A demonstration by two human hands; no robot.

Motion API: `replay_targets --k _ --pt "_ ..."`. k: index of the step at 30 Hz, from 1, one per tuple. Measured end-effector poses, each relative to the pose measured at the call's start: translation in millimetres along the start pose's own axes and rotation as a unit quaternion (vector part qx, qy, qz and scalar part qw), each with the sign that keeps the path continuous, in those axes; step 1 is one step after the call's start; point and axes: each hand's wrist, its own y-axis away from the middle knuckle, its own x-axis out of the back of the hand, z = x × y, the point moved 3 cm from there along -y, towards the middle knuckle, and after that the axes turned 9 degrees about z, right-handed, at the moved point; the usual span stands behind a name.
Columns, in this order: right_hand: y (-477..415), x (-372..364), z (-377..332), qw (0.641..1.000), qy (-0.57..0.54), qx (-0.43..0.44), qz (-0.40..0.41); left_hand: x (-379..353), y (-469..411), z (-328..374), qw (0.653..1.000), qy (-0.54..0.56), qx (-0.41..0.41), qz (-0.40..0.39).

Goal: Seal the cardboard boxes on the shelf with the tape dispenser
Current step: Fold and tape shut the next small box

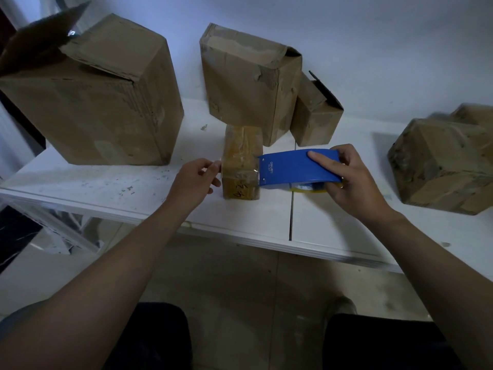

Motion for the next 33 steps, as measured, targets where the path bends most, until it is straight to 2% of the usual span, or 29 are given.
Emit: replay_targets --k 3,4,8,11,18,22,25,33 --pt "-0.3 -0.3 4.4 1.0 0.004 -0.001 -0.004 -7.4 2.1 -6.1 0.992 0.027 0.103 -0.062" --pt "-0.2 -0.6 4.7 1.0 0.002 -0.002 -0.005 -6.8 0.9 -5.4 0.991 0.038 0.112 -0.06" --pt "-0.3 -4.3 2.2 1.0 -0.007 -0.004 -0.012 1.9 -11.7 9.6 0.997 0.056 -0.02 0.05" --pt "-1.8 -7.9 -0.8 1.0 -0.011 -0.001 -0.014 -7.1 -13.8 16.6 0.994 0.047 -0.063 0.078" --pt "-1.1 -10.7 -0.7 1.0 -0.007 -0.004 -0.014 -40.2 -16.6 22.8 0.997 0.029 0.044 0.047" --pt "3.0 -10.9 2.8 1.0 -0.009 -0.011 -0.024 -46.3 -14.1 22.8 0.997 0.028 0.041 0.057" --pt "4.7 -10.7 4.4 1.0 -0.007 -0.004 -0.023 -43.7 -11.4 23.1 0.993 0.07 0.04 0.083" --pt "13.5 7.5 12.9 1.0 0.003 0.006 0.015 -45.3 -12.1 24.8 0.995 0.081 0.017 0.06"
